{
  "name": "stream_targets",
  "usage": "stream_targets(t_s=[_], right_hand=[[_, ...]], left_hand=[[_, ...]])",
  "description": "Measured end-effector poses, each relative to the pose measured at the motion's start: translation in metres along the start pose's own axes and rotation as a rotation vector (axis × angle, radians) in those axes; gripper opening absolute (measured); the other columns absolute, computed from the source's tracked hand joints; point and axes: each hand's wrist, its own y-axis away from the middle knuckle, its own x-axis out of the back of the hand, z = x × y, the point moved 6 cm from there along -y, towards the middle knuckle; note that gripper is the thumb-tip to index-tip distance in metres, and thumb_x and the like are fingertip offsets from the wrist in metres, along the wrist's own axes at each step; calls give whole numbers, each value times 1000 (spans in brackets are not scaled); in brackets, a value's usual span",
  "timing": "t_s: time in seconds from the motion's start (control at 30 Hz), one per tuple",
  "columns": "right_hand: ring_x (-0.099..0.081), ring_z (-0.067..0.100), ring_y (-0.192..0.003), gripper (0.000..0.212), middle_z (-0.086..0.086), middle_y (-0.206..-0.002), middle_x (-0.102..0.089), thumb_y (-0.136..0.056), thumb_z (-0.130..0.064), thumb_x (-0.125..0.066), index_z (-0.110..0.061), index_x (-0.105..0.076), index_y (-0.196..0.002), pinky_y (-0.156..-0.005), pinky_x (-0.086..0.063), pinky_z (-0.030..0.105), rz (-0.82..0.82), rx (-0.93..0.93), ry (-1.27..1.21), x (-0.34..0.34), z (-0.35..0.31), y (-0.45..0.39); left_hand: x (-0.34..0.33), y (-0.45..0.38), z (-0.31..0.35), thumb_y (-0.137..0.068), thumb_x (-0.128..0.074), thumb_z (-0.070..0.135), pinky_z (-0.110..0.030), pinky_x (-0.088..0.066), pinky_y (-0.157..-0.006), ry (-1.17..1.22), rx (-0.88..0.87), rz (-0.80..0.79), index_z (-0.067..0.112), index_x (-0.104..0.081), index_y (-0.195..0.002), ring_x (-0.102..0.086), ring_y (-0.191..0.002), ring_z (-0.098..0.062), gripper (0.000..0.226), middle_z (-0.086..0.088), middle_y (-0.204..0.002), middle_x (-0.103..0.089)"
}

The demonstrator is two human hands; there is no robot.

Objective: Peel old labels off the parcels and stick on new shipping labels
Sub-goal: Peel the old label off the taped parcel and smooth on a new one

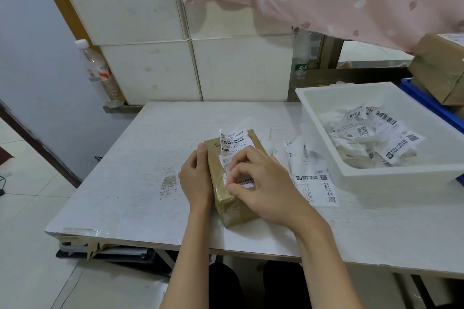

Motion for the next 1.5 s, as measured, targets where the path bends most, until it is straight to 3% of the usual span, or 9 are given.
stream_targets(t_s=[0.37, 0.5, 0.67, 0.83, 0.97, 1.1, 1.27, 1.37, 1.5], right_hand=[[-58, 0, -93, 11, -18, -104, -54, -88, -18, -66, -25, -68, -80, -104, -34, 32, -3, -97, -118, 1, 4, 0], [-56, 2, -110, 22, -23, -107, -55, -92, -32, -53, -28, -74, -87, -103, -41, 37, -17, -112, -218, 1, 5, -1], [-53, 0, -108, 11, -20, -106, -54, -83, -26, -71, -28, -67, -73, -88, -38, 8, -8, -98, -141, 4, 3, 1], [-60, 4, -94, 19, -20, -103, -54, -84, -14, -68, -26, -60, -71, -89, -43, 18, 86, -69, -89, -1, 3, 0], [-58, 1, -85, 13, -15, -102, -55, -86, -14, -67, -17, -61, -75, -77, -38, 10, 129, -89, -109, 2, 3, 1], [-56, 2, -85, 13, -12, -100, -56, -85, -13, -67, -14, -61, -74, -79, -40, 11, 138, -114, -147, 4, 5, 0], [-57, 2, -98, 6, -13, -95, -53, -74, -21, -57, -18, -61, -71, -90, -47, 30, 110, -124, -205, 4, 2, 0], [-57, 3, -99, 15, -12, -95, -53, -79, -30, -54, -20, -63, -73, -89, -46, 26, 67, -125, -246, 5, 1, 1], [-60, 2, -102, 7, -14, -93, -50, -76, -19, -67, -24, -63, -73, -87, -51, 26, 168, -28, -34, 2, 2, 1]], left_hand=[[0, 1, 0, -101, -50, 40, -30, -20, -53, 16, -13, -1, 25, -30, -48, -27, -43, -8, 58, 11, -38, -29], [1, 0, 1, -101, -49, 40, -29, -18, -53, 7, -22, 4, 20, -29, -52, -24, -43, -8, 57, 10, -39, -27], [1, -1, -2, -101, -49, 41, -31, -20, -53, 4, -18, 10, 19, -31, -52, -28, -44, -9, 57, 10, -39, -30], [1, -3, -4, -101, -48, 42, -31, -23, -53, -3, 4, 14, 19, -34, -51, -30, -44, -8, 57, 11, -39, -33], [1, -4, -9, -101, -50, 37, -30, -26, -56, 19, 11, 8, 22, -41, -50, -31, -46, -7, 53, 10, -42, -39], [0, -3, -9, -100, -50, 36, -30, -26, -57, 24, 2, 6, 22, -41, -51, -30, -48, -7, 53, 11, -45, -38], [0, -4, -9, -100, -49, 32, -30, -24, -57, 19, -6, 12, 26, -40, -47, -28, -50, -9, 54, 9, -46, -34], [0, -4, -9, -100, -49, 30, -30, -22, -57, 20, 0, 12, 26, -39, -47, -27, -51, -8, 54, 9, -46, -34], [0, -4, -8, -100, -49, 28, -31, -23, -56, 12, -2, 24, 25, -37, -49, -28, -49, -8, 53, 9, -44, -35]])
